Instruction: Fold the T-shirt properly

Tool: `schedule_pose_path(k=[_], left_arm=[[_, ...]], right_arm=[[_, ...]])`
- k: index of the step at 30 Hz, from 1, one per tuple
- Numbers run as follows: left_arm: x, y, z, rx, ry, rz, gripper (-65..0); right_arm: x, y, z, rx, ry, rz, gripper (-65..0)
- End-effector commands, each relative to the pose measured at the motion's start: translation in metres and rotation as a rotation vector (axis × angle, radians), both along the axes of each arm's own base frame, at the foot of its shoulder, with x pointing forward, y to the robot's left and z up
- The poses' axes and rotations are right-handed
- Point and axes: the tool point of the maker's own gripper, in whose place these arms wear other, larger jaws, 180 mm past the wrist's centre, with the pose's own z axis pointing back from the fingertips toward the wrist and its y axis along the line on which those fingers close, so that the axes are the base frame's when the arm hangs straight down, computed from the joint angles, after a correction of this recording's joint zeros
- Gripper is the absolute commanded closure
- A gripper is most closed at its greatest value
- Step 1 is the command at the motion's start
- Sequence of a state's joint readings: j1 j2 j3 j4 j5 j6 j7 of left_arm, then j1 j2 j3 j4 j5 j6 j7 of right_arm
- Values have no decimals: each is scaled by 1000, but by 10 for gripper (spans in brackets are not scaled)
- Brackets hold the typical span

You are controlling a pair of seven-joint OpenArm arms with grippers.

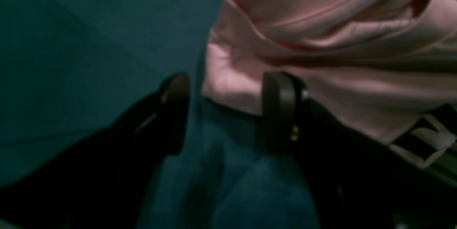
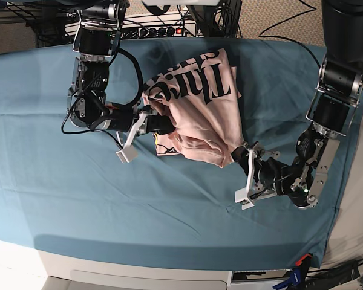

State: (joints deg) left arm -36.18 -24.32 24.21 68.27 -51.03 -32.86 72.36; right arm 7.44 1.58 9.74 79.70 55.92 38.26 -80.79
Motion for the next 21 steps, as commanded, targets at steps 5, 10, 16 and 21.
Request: schedule_pose_path(k=[5,10,16,21], left_arm=[[15,-1,20,-23,-55,7,-331],[15,-1,20,-23,-55,6,-330],[13,-1,18,-23,-50,7,-330],[13,-1,18,-22,-50,6,-330]], right_arm=[[17,0,20,28,-78,-12,0],[29,0,31,20,-114,-12,0],[46,-5,41,-34,-152,-13,0],[49,-9,37,-71,-151,-19,0]])
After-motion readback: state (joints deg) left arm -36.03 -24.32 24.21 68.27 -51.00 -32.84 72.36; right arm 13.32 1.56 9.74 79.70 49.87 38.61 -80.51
